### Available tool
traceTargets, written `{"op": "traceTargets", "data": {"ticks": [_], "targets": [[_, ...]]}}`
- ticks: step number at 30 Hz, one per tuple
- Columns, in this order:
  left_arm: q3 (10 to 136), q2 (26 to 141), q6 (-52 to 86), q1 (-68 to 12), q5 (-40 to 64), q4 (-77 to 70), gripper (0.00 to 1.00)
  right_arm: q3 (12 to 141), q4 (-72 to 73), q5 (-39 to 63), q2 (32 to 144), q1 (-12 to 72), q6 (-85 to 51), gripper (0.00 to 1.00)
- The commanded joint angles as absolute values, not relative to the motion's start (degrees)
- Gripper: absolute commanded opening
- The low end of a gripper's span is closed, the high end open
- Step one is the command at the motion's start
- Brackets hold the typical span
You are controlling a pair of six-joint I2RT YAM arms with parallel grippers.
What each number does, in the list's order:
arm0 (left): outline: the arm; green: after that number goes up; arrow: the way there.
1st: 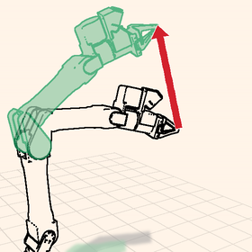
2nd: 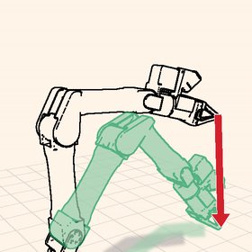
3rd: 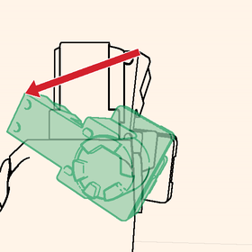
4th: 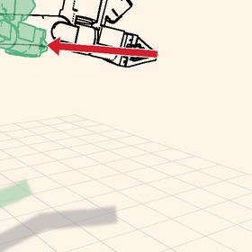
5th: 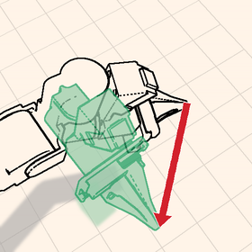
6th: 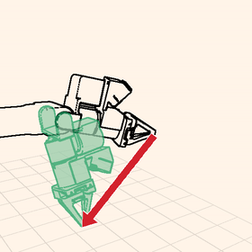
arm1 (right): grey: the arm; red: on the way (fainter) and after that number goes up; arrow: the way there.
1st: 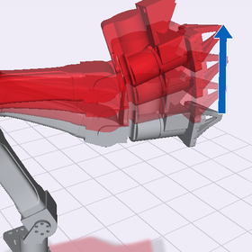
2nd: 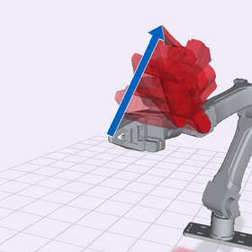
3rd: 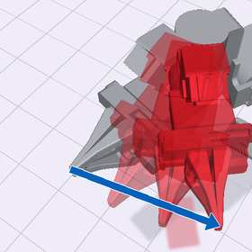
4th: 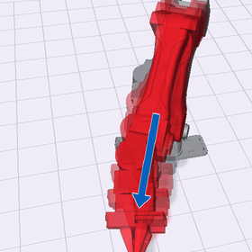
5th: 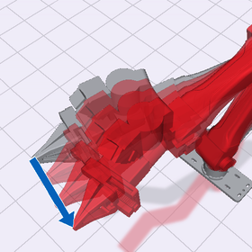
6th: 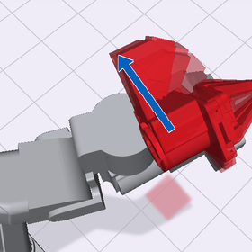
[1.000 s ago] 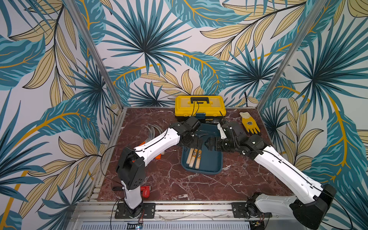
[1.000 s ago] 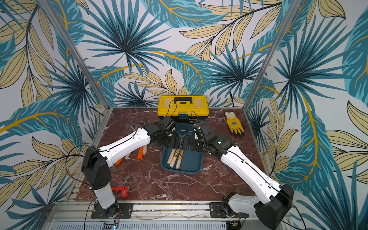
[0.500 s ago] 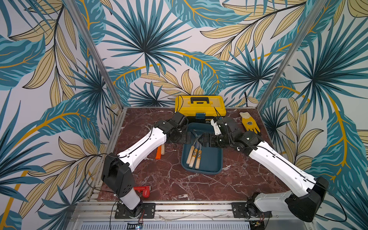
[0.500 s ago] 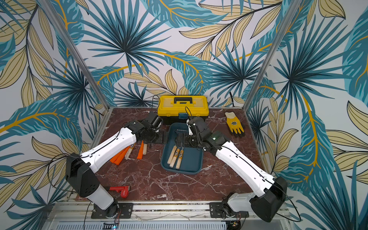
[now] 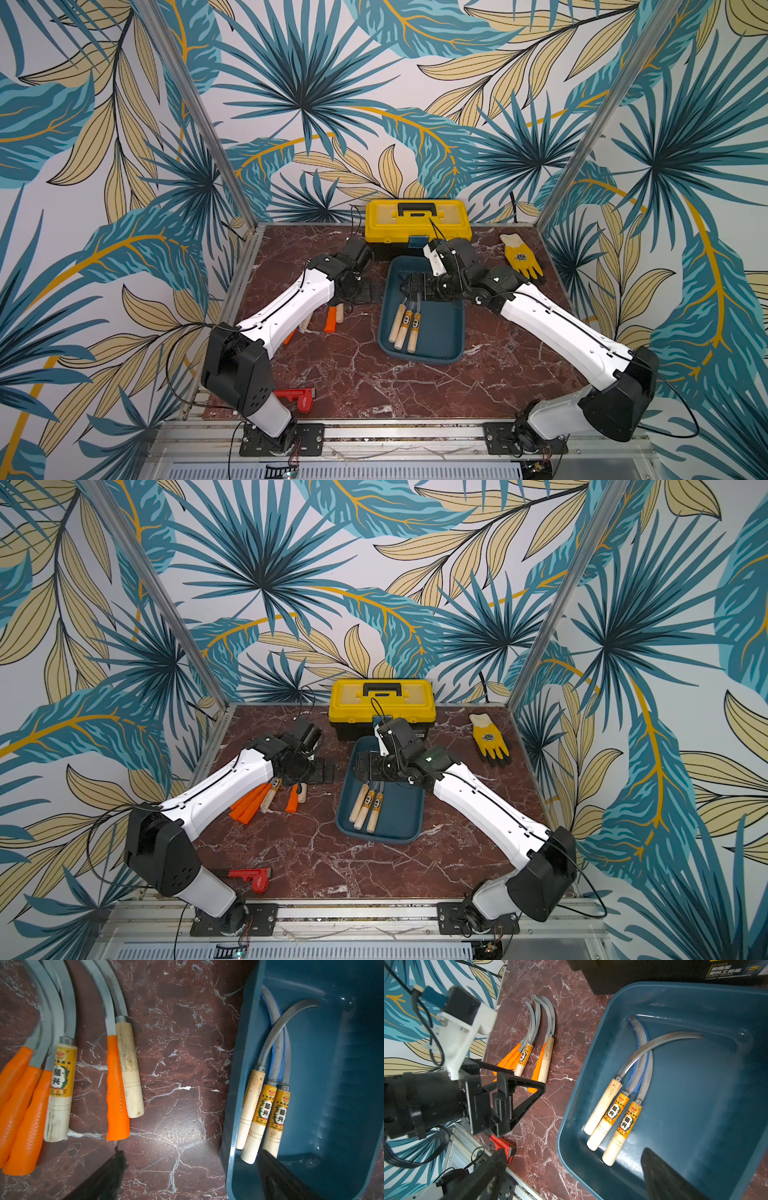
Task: Put small sickles into storage boxes
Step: Place the sickle in the storage box, then adjust the sickle at the center of the board.
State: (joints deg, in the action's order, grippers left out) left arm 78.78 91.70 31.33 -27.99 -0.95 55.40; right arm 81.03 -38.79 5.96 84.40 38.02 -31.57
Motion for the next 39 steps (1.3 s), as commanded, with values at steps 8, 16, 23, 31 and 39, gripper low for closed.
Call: {"op": "traceTargets", "data": {"ticks": [8, 16, 23, 31, 39], "targets": [[76.4, 94.5, 30.8, -23.3, 0.2, 55.7, 0.96, 86.1, -37.1, 9.7, 91.6, 38.9, -29.4, 0.99], [78.0, 100.0, 30.6, -21.2, -0.5, 55.2, 0.74, 89.9, -37.6, 11.8, 97.0, 38.9, -27.9, 1.00], [79.2, 105.1, 29.9, -19.3, 1.5, 53.3, 0.59, 93.0, -38.5, 12.6, 100.6, 38.9, -26.7, 1.00], [81.6, 110.4, 29.2, -18.5, 2.8, 52.3, 0.52, 95.4, -40.4, 12.1, 102.7, 38.2, -24.5, 1.00], [82.9, 114.3, 29.4, -18.5, 3.3, 51.3, 0.51, 95.5, -40.7, 13.5, 103.6, 36.3, -24.1, 0.99]]}}
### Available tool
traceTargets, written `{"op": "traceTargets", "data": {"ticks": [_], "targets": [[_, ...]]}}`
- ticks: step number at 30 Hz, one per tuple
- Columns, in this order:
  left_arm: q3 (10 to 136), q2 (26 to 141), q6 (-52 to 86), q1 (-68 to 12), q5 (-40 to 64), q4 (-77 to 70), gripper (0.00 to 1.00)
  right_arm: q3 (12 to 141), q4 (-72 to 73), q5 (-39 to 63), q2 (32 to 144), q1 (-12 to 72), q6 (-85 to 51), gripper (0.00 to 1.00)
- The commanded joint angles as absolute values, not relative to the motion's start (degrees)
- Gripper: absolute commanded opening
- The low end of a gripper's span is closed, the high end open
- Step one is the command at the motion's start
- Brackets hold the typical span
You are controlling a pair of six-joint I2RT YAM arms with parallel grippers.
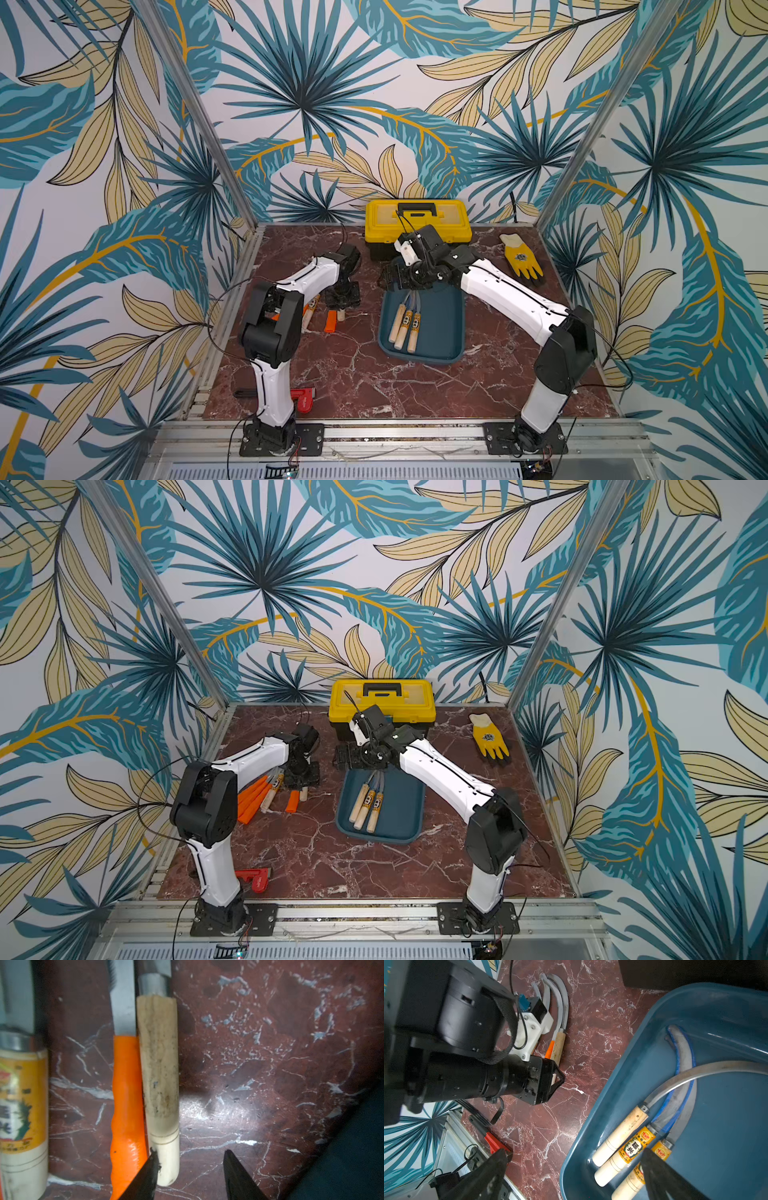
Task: Put small sickles into storage boxes
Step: Adjust the sickle at the center of the board.
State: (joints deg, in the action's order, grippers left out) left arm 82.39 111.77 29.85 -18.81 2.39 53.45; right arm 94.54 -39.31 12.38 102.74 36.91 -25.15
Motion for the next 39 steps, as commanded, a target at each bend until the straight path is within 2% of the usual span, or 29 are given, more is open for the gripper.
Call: {"op": "traceTargets", "data": {"ticks": [1, 12, 25, 29, 35, 39], "targets": [[83.2, 114.5, 29.4, -18.5, 3.3, 51.3, 0.51, 95.5, -40.8, 13.7, 103.7, 36.1, -24.0, 1.00], [85.4, 113.3, 29.4, -18.4, 4.5, 51.5, 0.57, 95.5, -41.1, 14.9, 104.1, 34.3, -23.5, 1.00], [85.8, 109.8, 29.3, -17.8, 3.8, 51.7, 0.57, 95.4, -41.4, 16.0, 104.9, 33.4, -23.8, 1.00], [85.8, 110.6, 29.0, -17.6, 3.1, 51.7, 0.55, 95.6, -41.4, 16.2, 105.1, 33.3, -23.9, 1.00], [85.5, 112.4, 28.6, -17.4, 2.5, 51.7, 0.47, 95.4, -42.0, 16.1, 105.0, 33.2, -23.9, 1.00], [85.1, 113.9, 28.4, -17.4, 2.5, 51.7, 0.45, 95.1, -42.0, 15.9, 104.9, 33.1, -23.7, 0.99]]}}
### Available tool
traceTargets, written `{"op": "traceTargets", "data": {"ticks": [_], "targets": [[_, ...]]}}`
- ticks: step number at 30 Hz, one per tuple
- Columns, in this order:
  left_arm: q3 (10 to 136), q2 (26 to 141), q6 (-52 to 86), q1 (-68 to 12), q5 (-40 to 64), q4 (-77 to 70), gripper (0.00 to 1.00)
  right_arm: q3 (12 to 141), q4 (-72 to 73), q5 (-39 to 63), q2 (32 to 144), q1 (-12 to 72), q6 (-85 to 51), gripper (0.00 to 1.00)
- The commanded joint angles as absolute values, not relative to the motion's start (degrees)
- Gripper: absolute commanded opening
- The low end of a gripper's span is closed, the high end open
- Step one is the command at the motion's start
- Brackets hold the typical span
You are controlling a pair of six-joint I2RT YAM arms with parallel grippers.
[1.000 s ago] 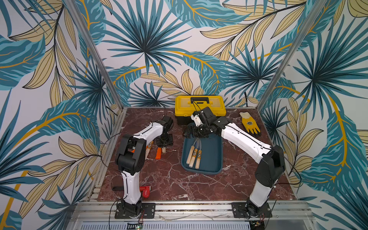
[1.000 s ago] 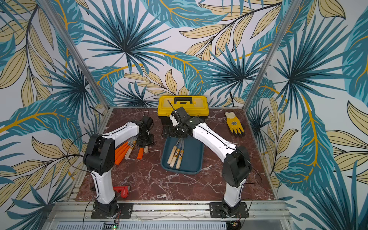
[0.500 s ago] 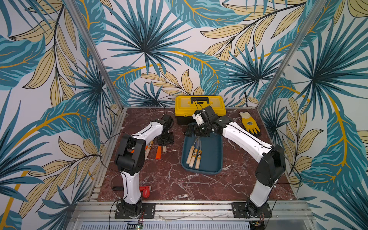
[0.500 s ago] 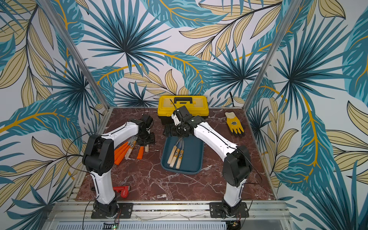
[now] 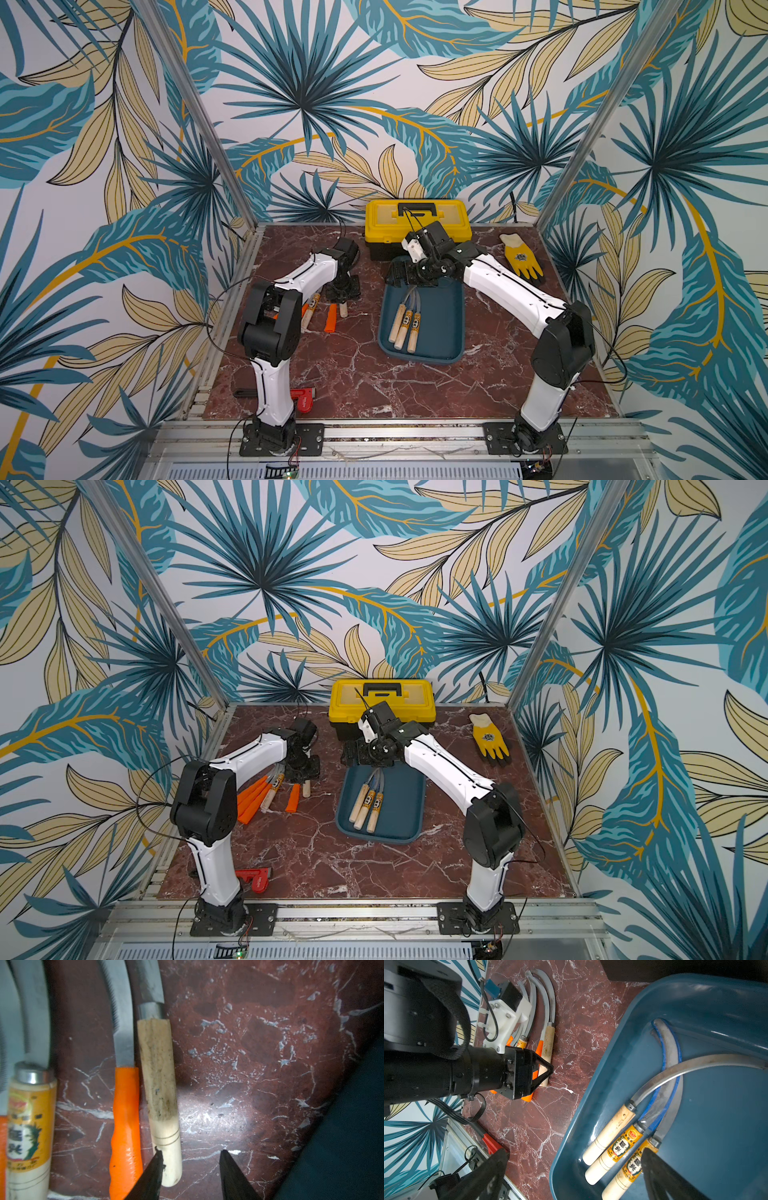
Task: Put small sickles into storage boxes
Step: Adjust the sickle at the center of the board, then pick up the sickle at the center of the board.
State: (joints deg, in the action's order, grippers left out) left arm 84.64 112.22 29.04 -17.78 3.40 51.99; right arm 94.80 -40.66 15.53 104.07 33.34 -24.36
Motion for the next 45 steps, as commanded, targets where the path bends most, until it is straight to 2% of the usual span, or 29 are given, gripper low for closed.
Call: {"op": "traceTargets", "data": {"ticks": [1, 8, 14, 17, 32, 34, 38, 43, 45], "targets": [[85.0, 114.4, 28.3, -17.3, 2.6, 51.7, 0.45, 95.1, -42.1, 15.9, 104.9, 33.1, -23.9, 1.00], [84.7, 115.5, 28.3, -17.4, 2.8, 51.6, 0.46, 95.3, -42.1, 16.0, 105.2, 33.0, -23.9, 0.99], [85.4, 115.1, 27.0, -17.3, 1.7, 51.8, 0.55, 95.3, -41.8, 16.2, 105.6, 32.9, -24.3, 0.99], [84.9, 114.4, 26.7, -16.6, 0.9, 51.7, 0.57, 95.4, -41.6, 16.2, 105.6, 32.9, -24.5, 1.00], [84.9, 118.1, 25.8, -16.2, 1.6, 51.7, 0.46, 94.5, -42.0, 15.8, 105.1, 32.8, -24.5, 1.00], [85.3, 118.8, 25.8, -16.3, 1.6, 51.6, 0.43, 94.2, -41.9, 15.8, 104.9, 32.9, -24.5, 0.99], [85.9, 118.9, 25.6, -16.2, 2.2, 51.7, 0.16, 93.9, -41.9, 15.7, 104.4, 32.8, -24.8, 1.00], [86.0, 116.5, 25.6, -16.3, 2.9, 51.8, 0.00, 93.0, -41.5, 15.4, 103.6, 32.8, -25.1, 0.99], [86.0, 115.2, 25.6, -16.3, 3.0, 51.8, 0.00, 92.7, -41.3, 15.3, 103.2, 32.8, -25.4, 1.00]]}}
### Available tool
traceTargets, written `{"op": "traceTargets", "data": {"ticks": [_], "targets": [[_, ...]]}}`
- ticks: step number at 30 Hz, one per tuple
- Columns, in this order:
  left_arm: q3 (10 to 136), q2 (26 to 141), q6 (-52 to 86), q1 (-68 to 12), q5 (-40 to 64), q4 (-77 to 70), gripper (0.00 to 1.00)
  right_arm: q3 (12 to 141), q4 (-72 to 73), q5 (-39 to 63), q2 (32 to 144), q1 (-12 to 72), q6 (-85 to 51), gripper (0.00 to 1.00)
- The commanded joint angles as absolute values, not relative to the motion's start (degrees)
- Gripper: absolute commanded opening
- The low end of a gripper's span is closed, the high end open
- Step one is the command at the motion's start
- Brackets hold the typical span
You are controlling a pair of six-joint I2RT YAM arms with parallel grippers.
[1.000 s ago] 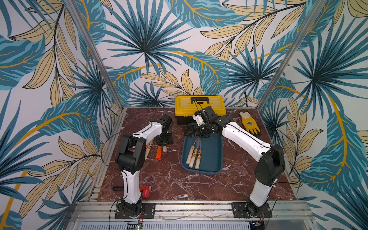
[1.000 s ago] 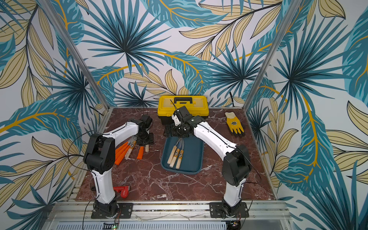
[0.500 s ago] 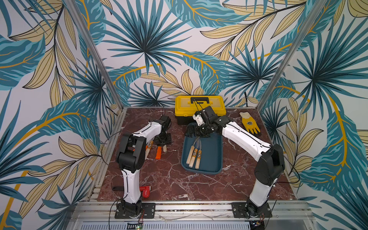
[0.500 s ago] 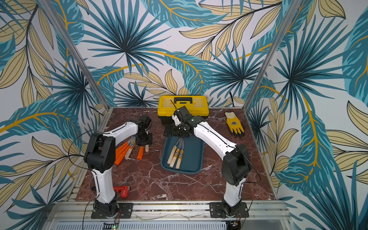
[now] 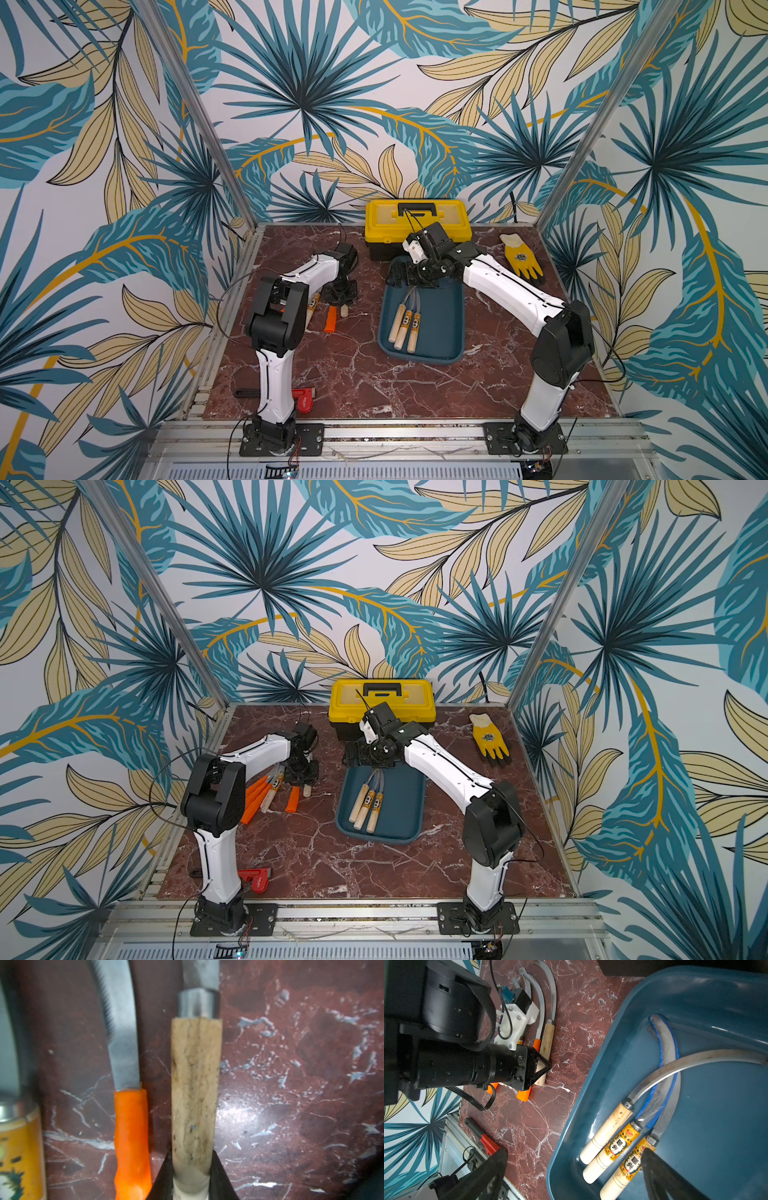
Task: Put small sickles into storage boxes
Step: Pick up the sickle at the center of the board.
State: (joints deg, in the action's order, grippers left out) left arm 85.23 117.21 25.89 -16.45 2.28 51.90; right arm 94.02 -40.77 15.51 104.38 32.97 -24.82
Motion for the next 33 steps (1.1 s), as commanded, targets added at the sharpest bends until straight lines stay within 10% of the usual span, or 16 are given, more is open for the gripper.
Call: {"op": "traceTargets", "data": {"ticks": [1, 33], "targets": [[86.0, 114.5, 25.6, -16.3, 3.1, 51.7, 0.00, 92.5, -41.2, 15.3, 103.0, 32.9, -25.6, 0.99], [74.7, 93.8, 29.1, -23.2, 4.7, 53.5, 0.00, 77.5, -37.7, 7.6, 87.2, 35.5, -33.5, 1.00]]}}
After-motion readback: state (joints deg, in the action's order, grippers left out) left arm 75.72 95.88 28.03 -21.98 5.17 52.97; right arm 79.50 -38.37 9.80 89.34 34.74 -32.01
